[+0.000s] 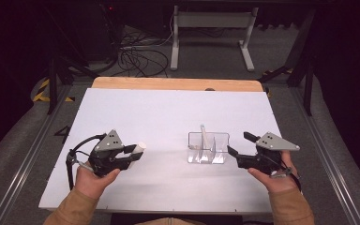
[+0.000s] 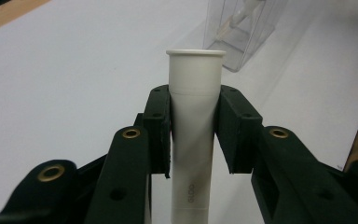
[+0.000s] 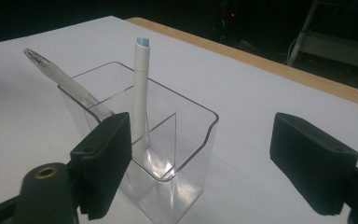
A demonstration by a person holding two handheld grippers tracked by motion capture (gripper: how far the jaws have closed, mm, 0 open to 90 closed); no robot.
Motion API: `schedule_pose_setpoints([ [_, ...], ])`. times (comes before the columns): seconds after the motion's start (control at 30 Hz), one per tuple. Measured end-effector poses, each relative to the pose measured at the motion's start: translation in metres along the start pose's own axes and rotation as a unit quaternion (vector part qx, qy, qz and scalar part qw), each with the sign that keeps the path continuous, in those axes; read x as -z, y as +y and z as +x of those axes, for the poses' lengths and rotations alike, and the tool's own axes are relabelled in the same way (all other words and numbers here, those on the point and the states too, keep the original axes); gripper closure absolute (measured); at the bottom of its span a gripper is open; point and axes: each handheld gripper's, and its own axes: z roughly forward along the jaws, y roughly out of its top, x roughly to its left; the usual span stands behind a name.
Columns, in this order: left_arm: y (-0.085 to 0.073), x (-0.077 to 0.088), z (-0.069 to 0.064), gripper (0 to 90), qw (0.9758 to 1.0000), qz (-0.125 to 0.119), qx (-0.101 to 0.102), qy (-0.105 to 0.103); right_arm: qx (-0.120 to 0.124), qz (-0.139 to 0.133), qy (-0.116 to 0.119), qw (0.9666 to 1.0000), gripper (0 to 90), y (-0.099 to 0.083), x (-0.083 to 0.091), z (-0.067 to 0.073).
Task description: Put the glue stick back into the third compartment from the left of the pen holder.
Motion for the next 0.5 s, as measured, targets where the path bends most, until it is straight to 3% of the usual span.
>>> schedule_pose_setpoints([
  [0.23, 0.0006, 0.005, -0.0014, 67.6, 0.999, -0.045, 0.0, 0.001, -0.001, 0.0, 0.0, 1.0, 21.7, -0.0002, -0.0006, 0.0006],
  [0.5, 0.0017, 0.0053, -0.0052, 67.5, 0.9982, -0.059, 0.0, 0.006, 0.0, 0.001, 0.002, 1.0, 21.6, -0.0002, -0.0008, 0.0006],
])
